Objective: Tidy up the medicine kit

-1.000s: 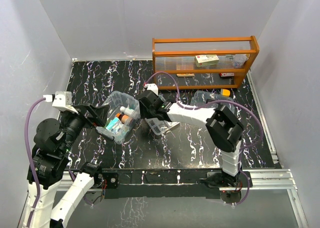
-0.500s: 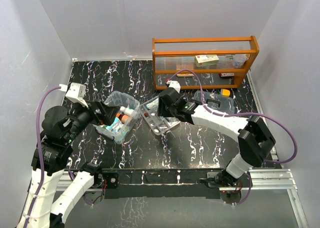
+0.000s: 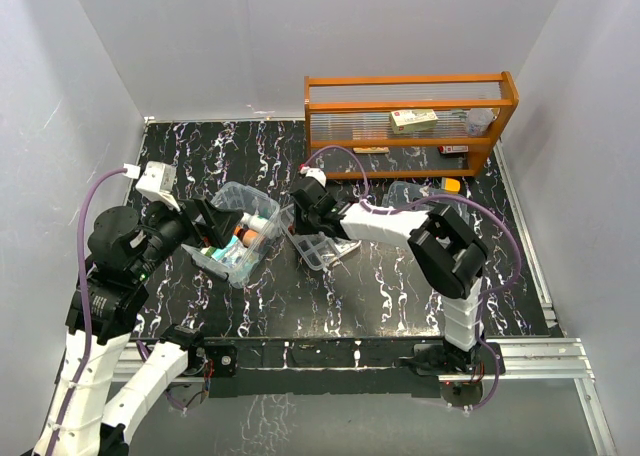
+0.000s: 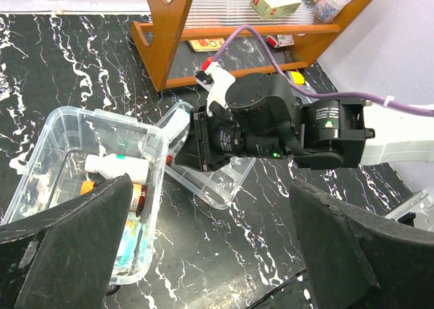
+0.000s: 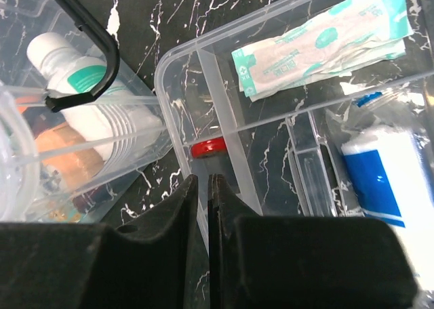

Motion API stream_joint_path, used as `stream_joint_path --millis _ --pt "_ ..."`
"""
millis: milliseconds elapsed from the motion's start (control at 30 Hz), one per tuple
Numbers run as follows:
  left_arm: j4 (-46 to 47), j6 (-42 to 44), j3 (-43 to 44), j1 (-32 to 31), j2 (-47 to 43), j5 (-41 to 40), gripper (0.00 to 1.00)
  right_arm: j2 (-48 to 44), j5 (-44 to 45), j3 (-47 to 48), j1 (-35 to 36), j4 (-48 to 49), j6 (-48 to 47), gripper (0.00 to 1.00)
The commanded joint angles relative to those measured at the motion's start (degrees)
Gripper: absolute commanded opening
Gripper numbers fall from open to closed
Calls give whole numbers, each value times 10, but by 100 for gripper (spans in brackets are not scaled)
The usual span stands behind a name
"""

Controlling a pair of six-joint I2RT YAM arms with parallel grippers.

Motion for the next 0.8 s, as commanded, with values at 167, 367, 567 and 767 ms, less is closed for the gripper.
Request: stream_joint_path --millis 167,367,567,767 --pt "7 1 -4 -2 3 1 99 26 27 31 4 83 -8 8" --pt "2 5 -6 -2 1 -1 99 39 26 24 4 99 -18 7" --pt "-4 8 -5 -3 -3 -5 99 47 37 25 6 85 -18 5" --pt "-4 8 -9 -2 -7 -6 99 41 41 16 7 94 -36 8"
